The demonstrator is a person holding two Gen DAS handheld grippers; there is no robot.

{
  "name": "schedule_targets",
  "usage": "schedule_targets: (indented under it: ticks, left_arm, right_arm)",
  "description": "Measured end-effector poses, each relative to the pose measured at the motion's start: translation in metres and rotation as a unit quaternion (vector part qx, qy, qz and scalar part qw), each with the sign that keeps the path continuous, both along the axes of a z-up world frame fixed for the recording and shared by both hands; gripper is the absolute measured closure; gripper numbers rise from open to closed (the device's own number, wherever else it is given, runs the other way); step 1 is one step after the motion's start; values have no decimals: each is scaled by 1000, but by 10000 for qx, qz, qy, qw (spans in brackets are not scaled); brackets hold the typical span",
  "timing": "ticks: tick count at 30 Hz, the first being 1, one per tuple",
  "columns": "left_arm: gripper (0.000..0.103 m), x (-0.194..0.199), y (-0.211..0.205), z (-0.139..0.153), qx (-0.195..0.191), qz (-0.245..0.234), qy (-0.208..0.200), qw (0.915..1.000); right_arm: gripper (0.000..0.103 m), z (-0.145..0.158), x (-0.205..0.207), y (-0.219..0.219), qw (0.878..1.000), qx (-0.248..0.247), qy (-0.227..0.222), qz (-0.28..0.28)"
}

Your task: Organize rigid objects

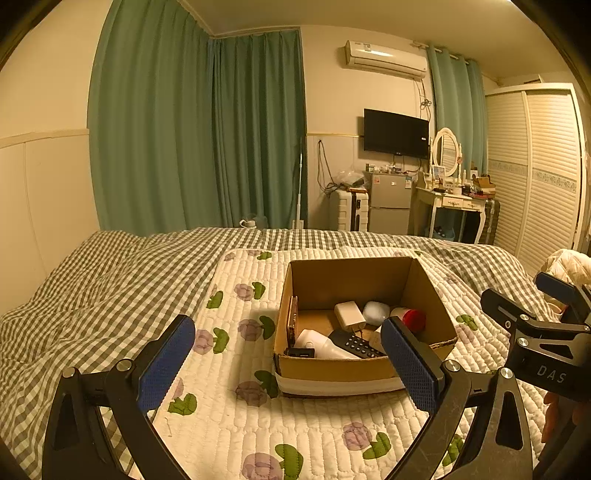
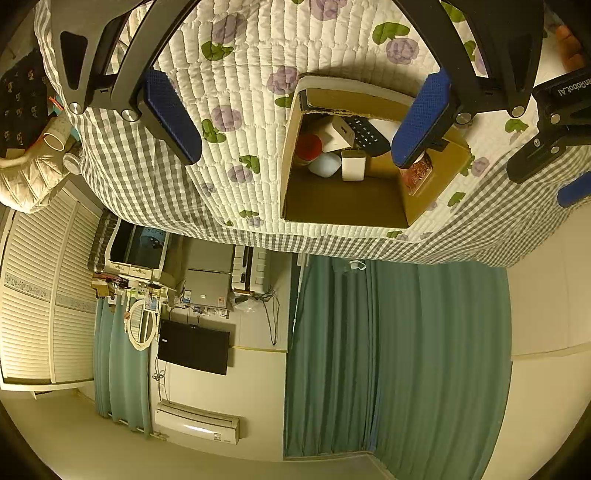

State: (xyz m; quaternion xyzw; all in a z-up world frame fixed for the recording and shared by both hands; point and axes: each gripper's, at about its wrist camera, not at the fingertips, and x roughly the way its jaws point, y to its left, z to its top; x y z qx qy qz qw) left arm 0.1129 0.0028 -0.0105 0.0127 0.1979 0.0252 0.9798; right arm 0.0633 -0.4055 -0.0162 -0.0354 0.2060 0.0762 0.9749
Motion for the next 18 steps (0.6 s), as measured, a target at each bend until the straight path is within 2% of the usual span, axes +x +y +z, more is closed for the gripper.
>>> schedule_targets:
  ticks: [18]
  left_arm:
    - [0, -1, 1, -2, 103, 48, -31, 9999]
  right_arm:
    - [0, -3, 1, 1, 10000, 2, 48, 0]
